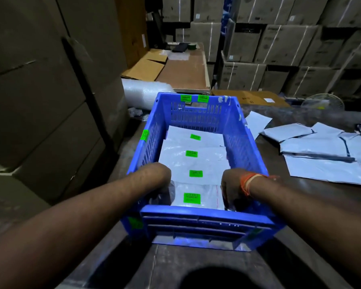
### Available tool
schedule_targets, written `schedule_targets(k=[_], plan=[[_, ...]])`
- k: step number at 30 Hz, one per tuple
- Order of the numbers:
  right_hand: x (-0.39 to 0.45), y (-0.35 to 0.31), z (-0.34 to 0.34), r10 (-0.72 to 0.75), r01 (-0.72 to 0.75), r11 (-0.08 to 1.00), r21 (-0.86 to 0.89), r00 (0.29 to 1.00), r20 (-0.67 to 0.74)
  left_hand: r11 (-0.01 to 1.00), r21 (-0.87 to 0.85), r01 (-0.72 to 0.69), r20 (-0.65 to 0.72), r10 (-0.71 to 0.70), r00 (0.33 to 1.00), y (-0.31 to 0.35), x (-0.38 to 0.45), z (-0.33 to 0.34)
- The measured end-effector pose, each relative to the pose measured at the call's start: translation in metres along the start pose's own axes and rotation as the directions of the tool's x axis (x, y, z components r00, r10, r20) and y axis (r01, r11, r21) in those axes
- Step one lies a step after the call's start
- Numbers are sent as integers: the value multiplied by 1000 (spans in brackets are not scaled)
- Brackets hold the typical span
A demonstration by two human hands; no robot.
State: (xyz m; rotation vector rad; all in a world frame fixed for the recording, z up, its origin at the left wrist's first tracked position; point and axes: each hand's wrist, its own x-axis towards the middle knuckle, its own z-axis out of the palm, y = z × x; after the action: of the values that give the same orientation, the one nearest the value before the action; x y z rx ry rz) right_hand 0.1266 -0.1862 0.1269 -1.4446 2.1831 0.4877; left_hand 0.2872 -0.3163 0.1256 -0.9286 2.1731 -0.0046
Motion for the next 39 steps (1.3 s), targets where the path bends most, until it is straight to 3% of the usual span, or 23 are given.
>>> schedule_targets(k=[5, 9, 12, 14, 16, 19, 22, 25, 30, 39], plan=[[-7, -11, 3, 34, -32, 994, -109, 999, 14, 998, 44, -40, 26, 39, 999, 4, -8, 0], [-19, -6, -17, 9, -12, 997, -70, 999, -46, 987, 159, -40, -133, 61, 989, 1, -29, -21], [-32, 9, -36, -7, 31, 980, 195, 992, -122, 996, 16, -91, -353, 90, 931, 4, -44, -44], [-44, 21, -45, -9, 90, 889, 449, 984, -178, 964, -167, -207, -472, 106, 875, 10, -47, -59], [-54, 37, -51, 12, 153, 774, 615, 967, -255, 852, -352, -388, -553, 146, 821, 21, -49, -73], [-66, 77, -56, 77, 225, 643, 732, 932, -355, 635, -508, -581, -643, 170, 747, 45, -49, -94], [-74, 134, -57, 146, 219, 597, 771, 916, -373, 463, -567, -682, -704, 158, 692, 77, -43, -124], [-77, 198, -48, 193, 188, 575, 797, 915, -355, 351, -619, -703, -692, 182, 699, 119, -33, -156], [-65, 297, -9, 264, 102, 617, 781, 907, -327, 409, -629, -661, -632, 225, 741, 203, -13, -202], [-36, 416, 38, 193, 106, 609, 786, 941, -276, 577, -608, -545, -519, 230, 823, 345, 31, -209]])
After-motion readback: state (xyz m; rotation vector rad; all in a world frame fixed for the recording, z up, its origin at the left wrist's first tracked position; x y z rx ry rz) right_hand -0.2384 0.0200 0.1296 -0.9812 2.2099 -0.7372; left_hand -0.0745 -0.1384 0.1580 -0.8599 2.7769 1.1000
